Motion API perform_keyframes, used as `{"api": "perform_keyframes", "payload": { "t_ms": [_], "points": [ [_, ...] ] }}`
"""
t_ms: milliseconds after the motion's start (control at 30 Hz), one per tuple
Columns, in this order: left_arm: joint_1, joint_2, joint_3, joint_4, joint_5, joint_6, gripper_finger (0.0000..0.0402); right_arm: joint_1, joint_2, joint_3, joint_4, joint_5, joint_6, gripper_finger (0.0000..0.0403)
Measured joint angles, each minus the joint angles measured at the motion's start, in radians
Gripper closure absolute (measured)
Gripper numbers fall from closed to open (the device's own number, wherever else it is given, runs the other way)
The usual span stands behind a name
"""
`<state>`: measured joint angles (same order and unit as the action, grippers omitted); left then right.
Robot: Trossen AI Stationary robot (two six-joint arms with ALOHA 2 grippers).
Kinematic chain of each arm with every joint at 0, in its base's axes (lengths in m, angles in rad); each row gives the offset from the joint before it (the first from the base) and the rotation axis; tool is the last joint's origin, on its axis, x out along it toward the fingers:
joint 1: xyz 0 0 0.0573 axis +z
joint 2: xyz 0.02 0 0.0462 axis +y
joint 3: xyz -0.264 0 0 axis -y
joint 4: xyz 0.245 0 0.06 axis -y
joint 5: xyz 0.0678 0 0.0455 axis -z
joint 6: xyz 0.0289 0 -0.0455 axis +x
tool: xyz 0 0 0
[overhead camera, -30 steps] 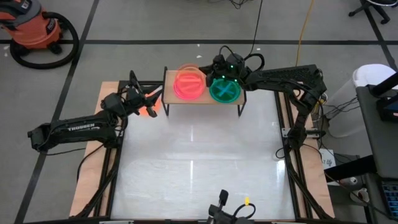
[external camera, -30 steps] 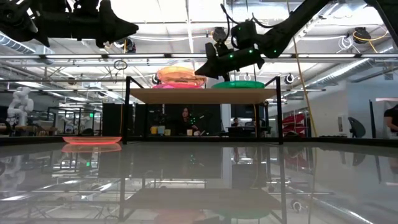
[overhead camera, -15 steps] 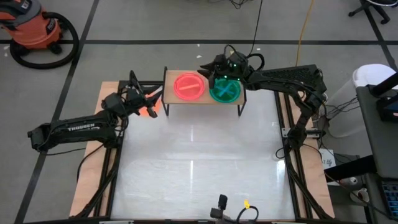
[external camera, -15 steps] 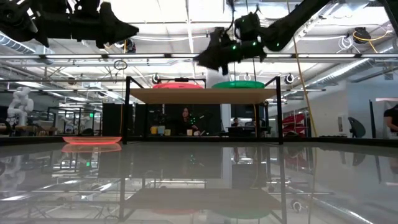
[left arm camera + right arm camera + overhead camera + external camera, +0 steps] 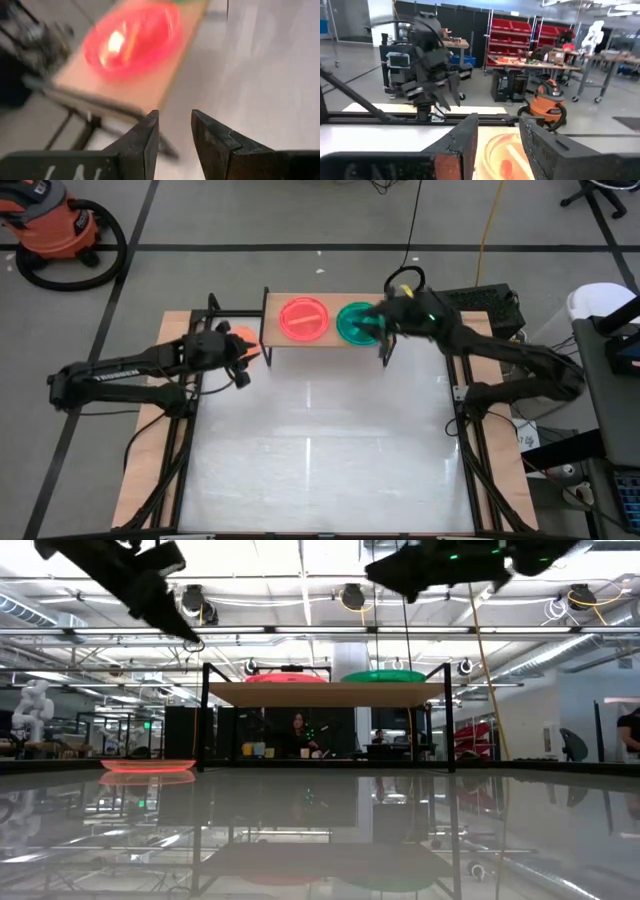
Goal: Place and stack plates onto a shelf
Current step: Stack the orange plate on top of the other orange plate on the shelf
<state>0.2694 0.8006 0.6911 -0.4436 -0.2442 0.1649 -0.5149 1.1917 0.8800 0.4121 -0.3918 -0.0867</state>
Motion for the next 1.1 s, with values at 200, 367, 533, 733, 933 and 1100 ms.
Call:
{"api": "perform_keyframes", "payload": {
  "t_ms": [200,367,533,733,933,1100],
  "points": [
    [-0.035,0.045,-0.003,-0.189,-0.025,-0.150,0.0279,0.101,-0.235,-0.207,0.002,0.126,-0.013,0.0277],
    [-0.010,0.143,-0.037,-0.199,-0.042,-0.233,0.0275,0.178,-0.344,-0.320,0.029,0.207,-0.012,0.0277],
    [0.062,0.282,-0.043,-0.225,-0.103,-0.250,0.0239,0.234,-0.375,-0.376,0.042,0.241,-0.010,0.0277],
    [0.149,0.441,-0.043,-0.208,-0.115,-0.200,0.0182,0.261,-0.372,-0.385,0.039,0.242,-0.012,0.0277],
    [0.220,0.538,-0.044,-0.176,-0.115,-0.163,0.0163,0.272,-0.372,-0.385,0.013,0.242,-0.012,0.0277],
    [0.266,0.569,-0.044,-0.146,-0.115,-0.140,0.0163,0.275,-0.372,-0.385,-0.002,0.242,-0.012,0.0277]
  ]
}}
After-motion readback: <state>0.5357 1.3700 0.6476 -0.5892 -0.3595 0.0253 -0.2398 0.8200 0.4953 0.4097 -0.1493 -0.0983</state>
